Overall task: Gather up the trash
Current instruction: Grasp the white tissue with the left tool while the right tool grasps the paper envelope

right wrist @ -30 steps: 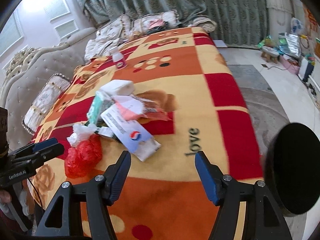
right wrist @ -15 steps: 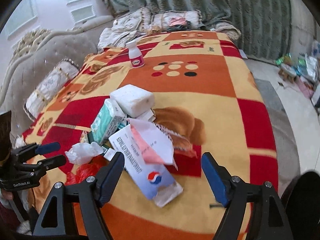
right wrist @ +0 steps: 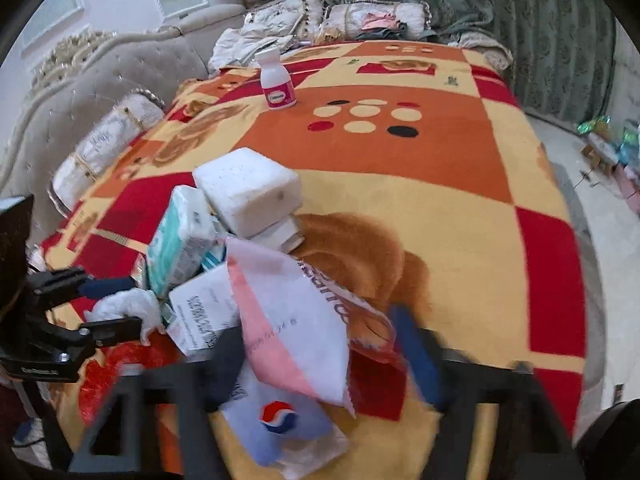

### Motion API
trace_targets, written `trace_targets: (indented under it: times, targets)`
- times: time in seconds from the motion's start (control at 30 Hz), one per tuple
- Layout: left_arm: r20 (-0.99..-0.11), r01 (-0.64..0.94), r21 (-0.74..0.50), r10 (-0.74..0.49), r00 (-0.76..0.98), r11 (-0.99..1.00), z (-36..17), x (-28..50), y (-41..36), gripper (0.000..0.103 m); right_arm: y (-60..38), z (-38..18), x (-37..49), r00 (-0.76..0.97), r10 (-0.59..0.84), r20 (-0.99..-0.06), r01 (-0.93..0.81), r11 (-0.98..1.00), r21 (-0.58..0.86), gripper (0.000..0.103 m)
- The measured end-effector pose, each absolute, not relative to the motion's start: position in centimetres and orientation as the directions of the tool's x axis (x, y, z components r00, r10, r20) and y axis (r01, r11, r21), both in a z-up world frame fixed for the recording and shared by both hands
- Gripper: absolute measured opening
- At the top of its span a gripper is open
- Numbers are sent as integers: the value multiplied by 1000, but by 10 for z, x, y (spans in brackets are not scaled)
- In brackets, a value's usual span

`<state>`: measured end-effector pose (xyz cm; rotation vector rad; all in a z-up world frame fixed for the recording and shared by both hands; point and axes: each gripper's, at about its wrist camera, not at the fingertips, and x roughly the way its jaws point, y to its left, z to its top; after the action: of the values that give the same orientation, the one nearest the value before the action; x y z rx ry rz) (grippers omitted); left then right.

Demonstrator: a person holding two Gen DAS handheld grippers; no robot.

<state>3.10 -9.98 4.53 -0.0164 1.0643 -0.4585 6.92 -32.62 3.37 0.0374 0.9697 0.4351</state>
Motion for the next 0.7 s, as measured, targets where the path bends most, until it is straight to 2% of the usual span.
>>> trace_targets:
  times: [0.07,0.1,0.2,0.53,0.57,0.6,0.67,0.7]
  targets:
    - [-835,346,-254,-386,393,903,48,32,-98,26,-326,35,68,492,383,-782,-340,911,232,37]
    - [-830,343,-271,-398,390,900,51,32,-97,26,-326,36,67,493,389,-778,-345,908,236,27]
    - [-818,339,-284,-411,402,897,64,27,-95,25,-326,47,58,525,392,-755,-353,908,226,17]
    - [-765,351,-290,-436,474,891,106,6,-96,25,-337,79,29,618,362,-698,-339,924,179,14]
    - [-765,350,-290,-435,475,891,107,4,-97,25,-339,79,28,620,375,-689,-344,919,192,18]
    - [-766,351,-287,-434,475,891,107,3,-97,25,-341,78,29,614,382,-691,-342,917,203,42]
    - [-767,351,-288,-434,472,891,106,1,-97,25,-342,75,31,600,406,-689,-351,908,229,81]
    - [-769,349,-289,-434,470,891,105,1,-96,25,-340,74,31,593,426,-683,-371,898,238,82]
